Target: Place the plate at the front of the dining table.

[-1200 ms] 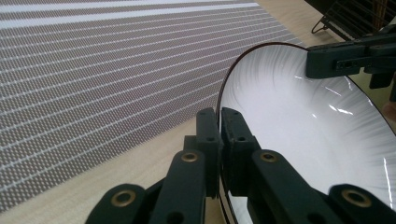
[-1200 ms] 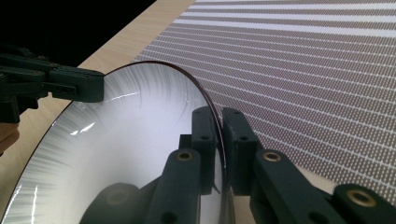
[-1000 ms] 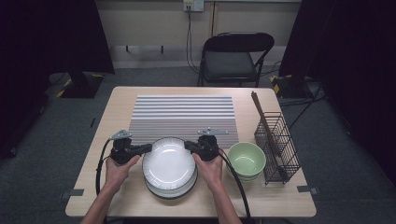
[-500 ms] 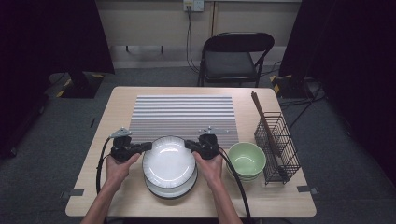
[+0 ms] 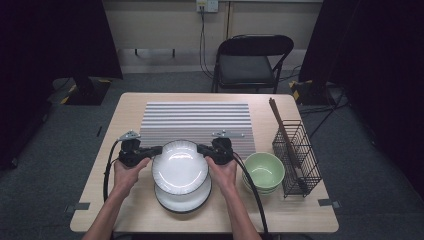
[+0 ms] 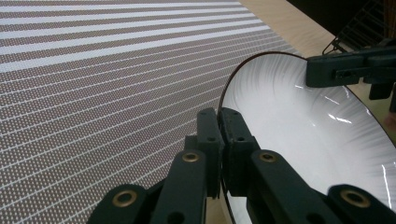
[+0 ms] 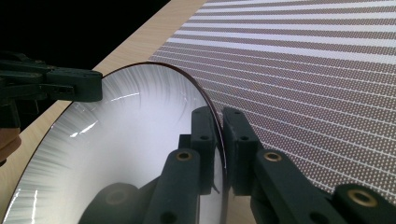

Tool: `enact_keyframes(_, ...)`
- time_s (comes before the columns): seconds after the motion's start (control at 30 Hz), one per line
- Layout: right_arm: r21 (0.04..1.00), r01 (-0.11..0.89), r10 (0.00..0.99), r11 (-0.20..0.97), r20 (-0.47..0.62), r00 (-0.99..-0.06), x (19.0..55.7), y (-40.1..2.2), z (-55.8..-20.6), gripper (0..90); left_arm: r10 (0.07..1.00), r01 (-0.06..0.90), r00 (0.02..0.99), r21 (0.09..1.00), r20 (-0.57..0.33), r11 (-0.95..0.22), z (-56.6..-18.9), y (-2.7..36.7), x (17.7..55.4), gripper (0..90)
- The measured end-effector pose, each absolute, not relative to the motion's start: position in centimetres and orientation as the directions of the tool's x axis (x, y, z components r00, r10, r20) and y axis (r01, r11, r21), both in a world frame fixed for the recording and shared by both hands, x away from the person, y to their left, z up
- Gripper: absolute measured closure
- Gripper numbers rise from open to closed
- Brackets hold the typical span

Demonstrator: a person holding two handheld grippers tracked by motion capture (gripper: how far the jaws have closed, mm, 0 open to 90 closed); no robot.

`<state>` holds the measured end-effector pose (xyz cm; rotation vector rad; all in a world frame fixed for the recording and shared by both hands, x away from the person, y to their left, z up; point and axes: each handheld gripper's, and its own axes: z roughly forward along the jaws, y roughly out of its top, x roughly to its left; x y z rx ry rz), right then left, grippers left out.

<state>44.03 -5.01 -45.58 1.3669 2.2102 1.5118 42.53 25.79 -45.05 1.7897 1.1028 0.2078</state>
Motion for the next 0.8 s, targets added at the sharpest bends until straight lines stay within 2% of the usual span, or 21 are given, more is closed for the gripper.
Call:
enact_keyframes(0.23,0.790,0.607,0.731,0.089,0.362,-0.578,44.09,-5.13,-46.10,85.1,0.744,0.603,0.571,0.792,-0.346,-0.094,-45.31,26.12,42.50,85.6)
enact_keyframes(0.3,0.790,0.607,0.732,0.090,0.361,-0.578,44.10,-5.14,-46.12,85.5,0.745,0.605,0.567,0.791,-0.351,-0.088,-45.33,26.16,42.18,79.1)
enact_keyframes(0.43,0.788,0.609,0.729,0.088,0.365,-0.578,44.13,-5.14,-46.16,86.0,0.748,0.621,0.562,0.777,-0.353,-0.099,-45.74,25.94,41.92,75.1)
enact_keyframes(0.5,0.789,0.609,0.729,0.087,0.366,-0.578,44.13,-5.13,-46.17,86.0,0.765,0.624,0.557,0.771,-0.325,-0.126,-45.83,25.72,41.92,76.2)
enact_keyframes(0.57,0.789,0.608,0.728,0.087,0.367,-0.580,44.14,-5.16,-46.16,85.9,0.762,0.624,0.559,0.771,-0.326,-0.127,-45.88,25.67,41.89,78.7)
enact_keyframes(0.63,0.789,0.608,0.725,0.088,0.368,-0.582,44.15,-5.17,-46.14,85.6,0.750,0.633,0.553,0.769,-0.364,-0.093,-45.95,26.10,42.03,82.4)
enact_keyframes(0.8,0.789,0.610,0.719,0.080,0.378,-0.583,44.18,-5.08,-46.08,84.5,0.758,0.611,0.559,0.785,-0.336,-0.103,-45.39,26.15,42.02,85.5)
